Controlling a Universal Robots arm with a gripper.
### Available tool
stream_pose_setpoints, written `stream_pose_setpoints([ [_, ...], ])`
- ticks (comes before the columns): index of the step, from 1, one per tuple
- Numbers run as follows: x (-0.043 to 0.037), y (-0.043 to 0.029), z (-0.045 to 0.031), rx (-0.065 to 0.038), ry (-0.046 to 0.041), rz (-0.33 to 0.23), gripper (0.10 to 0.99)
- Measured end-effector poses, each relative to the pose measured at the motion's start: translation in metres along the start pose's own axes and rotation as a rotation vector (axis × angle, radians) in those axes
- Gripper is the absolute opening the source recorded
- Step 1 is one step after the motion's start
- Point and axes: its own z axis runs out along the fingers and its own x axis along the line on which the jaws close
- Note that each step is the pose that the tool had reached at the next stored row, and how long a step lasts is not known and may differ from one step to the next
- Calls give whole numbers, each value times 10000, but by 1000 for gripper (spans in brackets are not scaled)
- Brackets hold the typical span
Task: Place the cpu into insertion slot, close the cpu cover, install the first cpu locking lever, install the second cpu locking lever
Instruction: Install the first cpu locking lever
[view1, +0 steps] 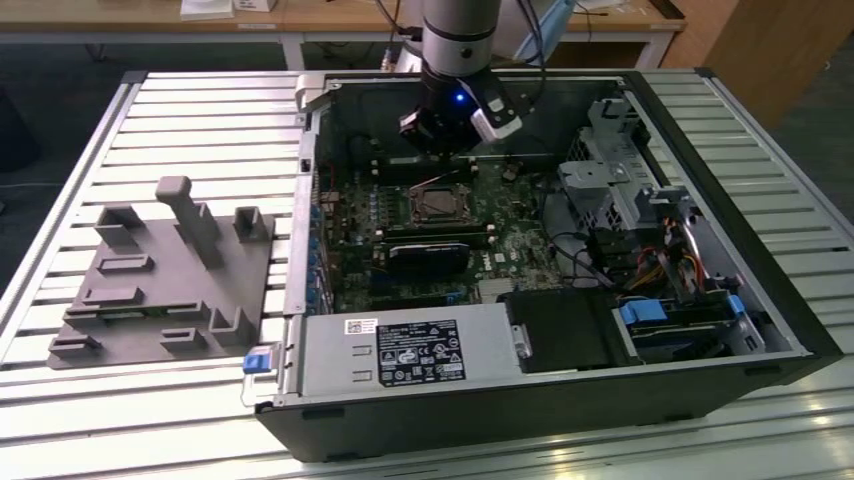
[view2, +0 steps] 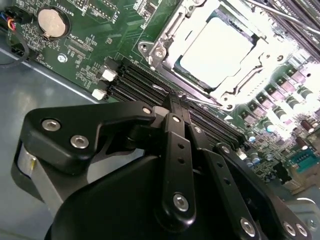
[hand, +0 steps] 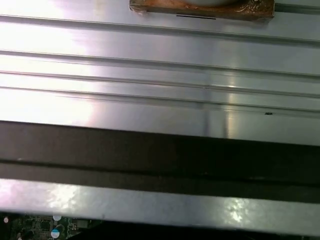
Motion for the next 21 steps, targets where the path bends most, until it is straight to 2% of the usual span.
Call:
stream_pose_setpoints([
  [11,-52,-12,108,58,3,-1,106],
  [17,-66,-16,152,127,7,1,106],
  [19,-67,-17,160,167,9,-1,106],
  [21,-67,-16,167,275,17,-2,106],
])
